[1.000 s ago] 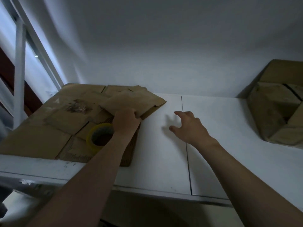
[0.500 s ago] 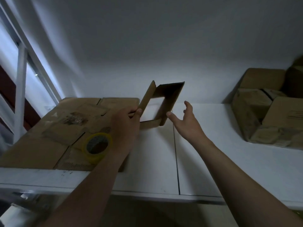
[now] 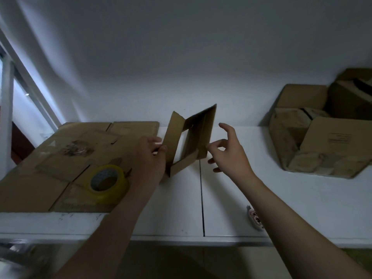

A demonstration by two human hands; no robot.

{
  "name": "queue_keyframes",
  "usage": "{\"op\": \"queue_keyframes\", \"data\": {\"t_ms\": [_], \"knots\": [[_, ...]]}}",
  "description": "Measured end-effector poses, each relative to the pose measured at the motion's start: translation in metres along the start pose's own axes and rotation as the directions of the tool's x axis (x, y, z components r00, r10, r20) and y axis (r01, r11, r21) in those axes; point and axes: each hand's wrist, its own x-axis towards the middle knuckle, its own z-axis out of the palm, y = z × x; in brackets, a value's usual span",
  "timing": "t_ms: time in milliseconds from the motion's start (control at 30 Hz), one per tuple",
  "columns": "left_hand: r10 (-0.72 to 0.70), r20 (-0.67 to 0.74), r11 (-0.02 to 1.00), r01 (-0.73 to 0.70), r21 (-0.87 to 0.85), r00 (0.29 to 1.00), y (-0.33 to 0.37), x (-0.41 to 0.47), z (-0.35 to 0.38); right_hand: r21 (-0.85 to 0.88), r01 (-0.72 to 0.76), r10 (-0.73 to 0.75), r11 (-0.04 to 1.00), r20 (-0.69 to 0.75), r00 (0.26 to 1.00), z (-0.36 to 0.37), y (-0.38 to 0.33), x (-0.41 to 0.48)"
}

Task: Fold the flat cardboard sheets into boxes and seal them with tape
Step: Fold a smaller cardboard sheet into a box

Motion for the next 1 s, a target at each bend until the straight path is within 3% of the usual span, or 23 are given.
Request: {"op": "queue_keyframes", "data": {"t_ms": [167, 400, 567, 733, 1000], "knots": [[0.157, 0.143, 0.978, -0.174, 0.113, 0.977, 0.002, -0.005, 0.001, -0.101, 0.066, -0.065, 0.993, 0.017, 0.998, 0.004, -0.003, 0.006], [0.045, 0.019, 0.999, -0.046, 0.024, 0.999, -0.002, 0.013, -0.018, -0.015, 0.078, -0.077, 0.997, 0.102, 0.992, -0.003, -0.013, 0.016], [0.005, 0.231, 1.0, -0.004, -0.005, 0.973, -0.005, 0.016, -0.025, -0.021, 0.068, -0.063, 0.997, 0.174, 0.983, -0.01, -0.021, 0.018], [0.054, 0.404, 0.988, -0.107, 0.108, 0.913, -0.006, 0.016, -0.03, -0.138, 0.095, -0.075, 0.986, 0.142, 0.987, -0.012, -0.019, 0.018], [0.168, 0.361, 0.968, -0.223, 0.116, 0.917, -0.009, 0.004, -0.018, -0.42, 0.126, -0.05, 0.899, 0.187, 0.981, -0.025, -0.032, 0.01]]}}
